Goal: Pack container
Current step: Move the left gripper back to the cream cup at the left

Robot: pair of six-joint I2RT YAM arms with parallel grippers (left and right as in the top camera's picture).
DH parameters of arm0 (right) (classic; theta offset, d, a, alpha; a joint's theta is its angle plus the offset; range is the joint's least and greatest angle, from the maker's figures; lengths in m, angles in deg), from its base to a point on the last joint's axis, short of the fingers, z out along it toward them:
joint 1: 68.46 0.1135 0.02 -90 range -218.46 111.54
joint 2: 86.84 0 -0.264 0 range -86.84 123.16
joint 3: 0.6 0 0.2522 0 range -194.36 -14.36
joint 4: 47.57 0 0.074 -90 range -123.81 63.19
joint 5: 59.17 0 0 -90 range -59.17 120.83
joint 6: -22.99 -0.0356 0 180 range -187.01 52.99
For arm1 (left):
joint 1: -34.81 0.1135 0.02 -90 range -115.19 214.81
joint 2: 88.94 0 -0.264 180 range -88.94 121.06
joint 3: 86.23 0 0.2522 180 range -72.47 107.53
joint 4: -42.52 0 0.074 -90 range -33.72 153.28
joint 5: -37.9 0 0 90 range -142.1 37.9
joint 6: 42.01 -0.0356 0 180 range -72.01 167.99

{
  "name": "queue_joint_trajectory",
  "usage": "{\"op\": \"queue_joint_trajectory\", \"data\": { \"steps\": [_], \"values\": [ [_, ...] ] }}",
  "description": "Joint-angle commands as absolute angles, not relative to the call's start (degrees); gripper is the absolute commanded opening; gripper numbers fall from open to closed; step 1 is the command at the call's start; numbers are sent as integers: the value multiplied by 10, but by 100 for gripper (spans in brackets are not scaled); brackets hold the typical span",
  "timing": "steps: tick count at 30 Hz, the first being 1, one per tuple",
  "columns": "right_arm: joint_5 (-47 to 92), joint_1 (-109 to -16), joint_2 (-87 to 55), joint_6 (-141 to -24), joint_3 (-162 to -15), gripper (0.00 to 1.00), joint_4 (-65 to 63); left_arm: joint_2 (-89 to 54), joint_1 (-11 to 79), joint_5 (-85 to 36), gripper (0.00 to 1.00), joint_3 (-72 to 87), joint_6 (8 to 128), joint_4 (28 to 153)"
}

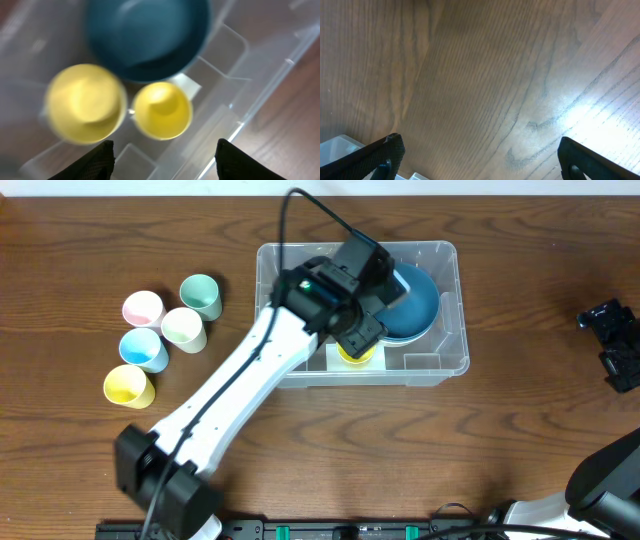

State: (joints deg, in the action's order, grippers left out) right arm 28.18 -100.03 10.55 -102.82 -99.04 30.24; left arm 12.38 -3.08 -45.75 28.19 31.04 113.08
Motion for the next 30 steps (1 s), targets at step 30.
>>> {"op": "queue_joint_trajectory", "data": {
  "steps": [30],
  "values": [
    [282, -1004, 108, -1036, -993, 99, 303, 223, 352, -550, 72, 251, 497, 1229]
  ]
}}
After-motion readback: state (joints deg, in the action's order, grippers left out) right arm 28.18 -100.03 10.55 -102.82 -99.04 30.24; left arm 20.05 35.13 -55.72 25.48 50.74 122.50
